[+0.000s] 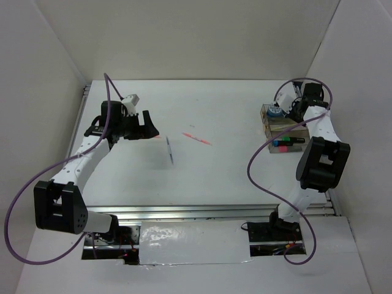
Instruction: Sort the stationery into containers
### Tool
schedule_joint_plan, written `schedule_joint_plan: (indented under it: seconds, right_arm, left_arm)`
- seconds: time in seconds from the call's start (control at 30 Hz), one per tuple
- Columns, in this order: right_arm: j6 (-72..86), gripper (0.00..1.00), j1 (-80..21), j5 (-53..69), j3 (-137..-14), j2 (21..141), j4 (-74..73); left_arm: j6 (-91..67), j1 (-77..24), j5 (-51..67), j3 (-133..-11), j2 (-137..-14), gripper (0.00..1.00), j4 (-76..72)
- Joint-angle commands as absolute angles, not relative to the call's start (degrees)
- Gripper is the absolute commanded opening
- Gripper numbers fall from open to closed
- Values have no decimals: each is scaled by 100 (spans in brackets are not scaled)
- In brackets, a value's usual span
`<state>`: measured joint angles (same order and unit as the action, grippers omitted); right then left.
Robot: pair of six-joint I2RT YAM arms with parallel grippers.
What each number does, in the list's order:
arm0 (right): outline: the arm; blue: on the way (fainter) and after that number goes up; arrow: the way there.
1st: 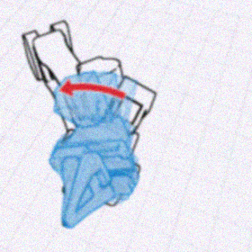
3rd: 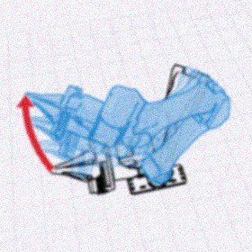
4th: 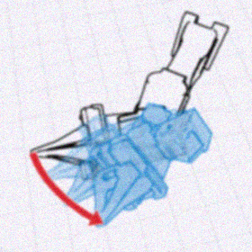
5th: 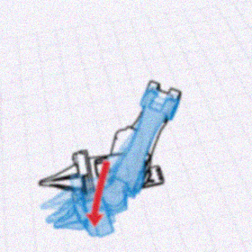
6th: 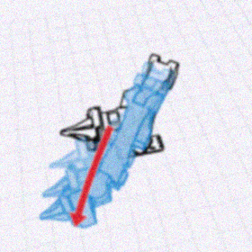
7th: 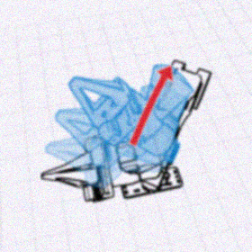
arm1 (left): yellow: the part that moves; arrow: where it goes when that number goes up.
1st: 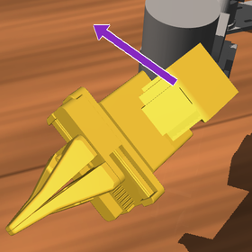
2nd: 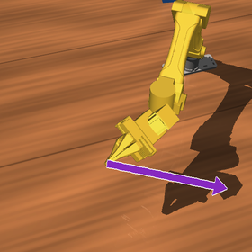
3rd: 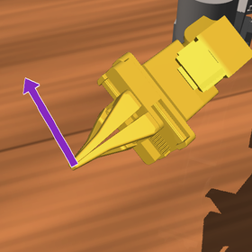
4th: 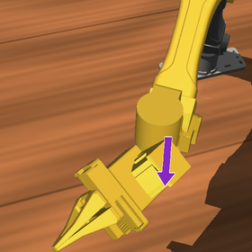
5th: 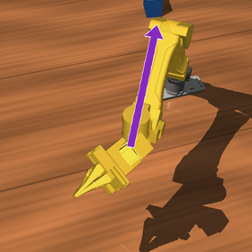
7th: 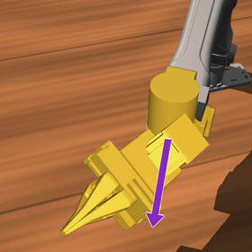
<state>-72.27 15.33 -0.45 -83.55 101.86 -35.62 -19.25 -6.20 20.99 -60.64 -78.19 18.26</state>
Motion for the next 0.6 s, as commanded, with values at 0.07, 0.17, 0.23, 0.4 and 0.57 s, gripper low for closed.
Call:
schedule_joint_plan:
  seconds: [0.07,0.17,0.23,0.4,0.57]
  right_arm:
    - [-8594,0,1696,535,-8236,9958,-2883]
    - [-9095,0,1784,808,-8078,9932,-2752]
    - [-9298,0,1793,879,-7946,9932,-2672]
    - [-9712,0,1740,914,-7840,10028,-2672]
    - [-10028,0,1679,774,-7743,10178,-2523]
  left_arm:
    - [-1819,-642,2241,-5994,-7673,99,1468]
    - [-1846,-633,2232,-6012,-7717,99,1468]
    - [-1846,-633,2232,-6021,-7743,99,1468]
    - [-1846,-642,2189,-6055,-7778,99,1503]
    - [-1828,-633,2180,-6100,-7813,99,1547]
